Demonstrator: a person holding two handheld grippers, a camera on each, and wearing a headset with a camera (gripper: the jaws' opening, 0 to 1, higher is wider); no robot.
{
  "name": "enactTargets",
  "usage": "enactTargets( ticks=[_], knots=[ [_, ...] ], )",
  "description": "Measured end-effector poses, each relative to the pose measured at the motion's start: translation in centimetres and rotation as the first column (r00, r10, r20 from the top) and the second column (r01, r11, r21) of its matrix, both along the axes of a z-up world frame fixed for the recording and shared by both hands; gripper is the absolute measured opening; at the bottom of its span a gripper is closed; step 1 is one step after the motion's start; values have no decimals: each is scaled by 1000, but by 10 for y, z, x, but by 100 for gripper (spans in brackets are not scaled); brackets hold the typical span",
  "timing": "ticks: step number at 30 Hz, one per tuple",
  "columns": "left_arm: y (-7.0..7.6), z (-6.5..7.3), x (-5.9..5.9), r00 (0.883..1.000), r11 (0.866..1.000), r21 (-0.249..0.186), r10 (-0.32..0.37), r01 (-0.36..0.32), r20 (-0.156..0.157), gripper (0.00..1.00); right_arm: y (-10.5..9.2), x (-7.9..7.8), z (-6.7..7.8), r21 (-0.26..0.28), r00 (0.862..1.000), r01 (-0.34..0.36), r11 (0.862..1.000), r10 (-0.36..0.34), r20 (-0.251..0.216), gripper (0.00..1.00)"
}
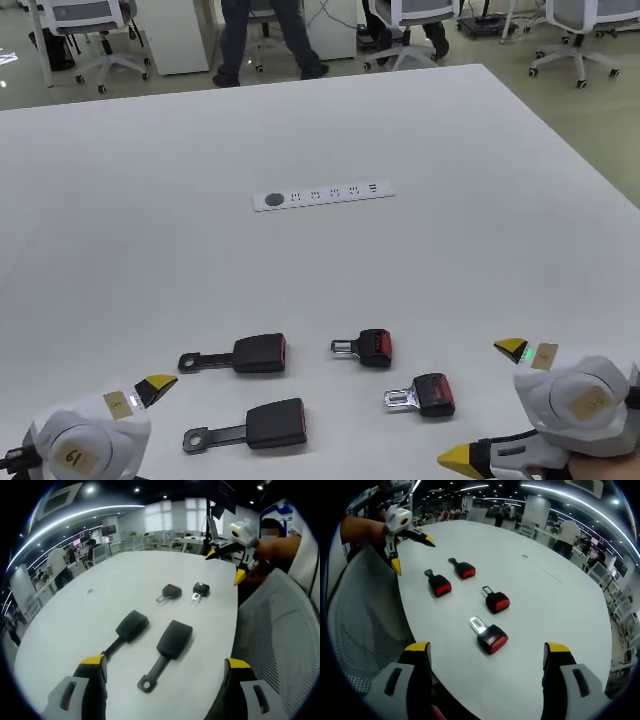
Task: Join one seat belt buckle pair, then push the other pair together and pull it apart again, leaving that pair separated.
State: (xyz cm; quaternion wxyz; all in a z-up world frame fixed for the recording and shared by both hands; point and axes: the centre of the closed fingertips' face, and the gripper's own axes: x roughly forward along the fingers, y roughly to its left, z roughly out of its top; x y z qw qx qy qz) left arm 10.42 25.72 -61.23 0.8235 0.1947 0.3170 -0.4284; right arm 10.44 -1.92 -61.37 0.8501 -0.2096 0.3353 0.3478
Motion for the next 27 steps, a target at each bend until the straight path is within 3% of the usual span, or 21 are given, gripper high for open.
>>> enactTargets(
  ticks=[11, 27],
  knots=[
    [-2, 2, -1, 1000, 1000, -2, 5, -5, 7, 98, 1, -4, -2, 2, 1000, -1, 1000, 1, -4, 94],
    [8, 4, 1, 1000, 1000, 12, 18, -19, 24, 98, 11, -1, -2, -6, 999, -32, 999, 32, 3, 94]
  ],
)
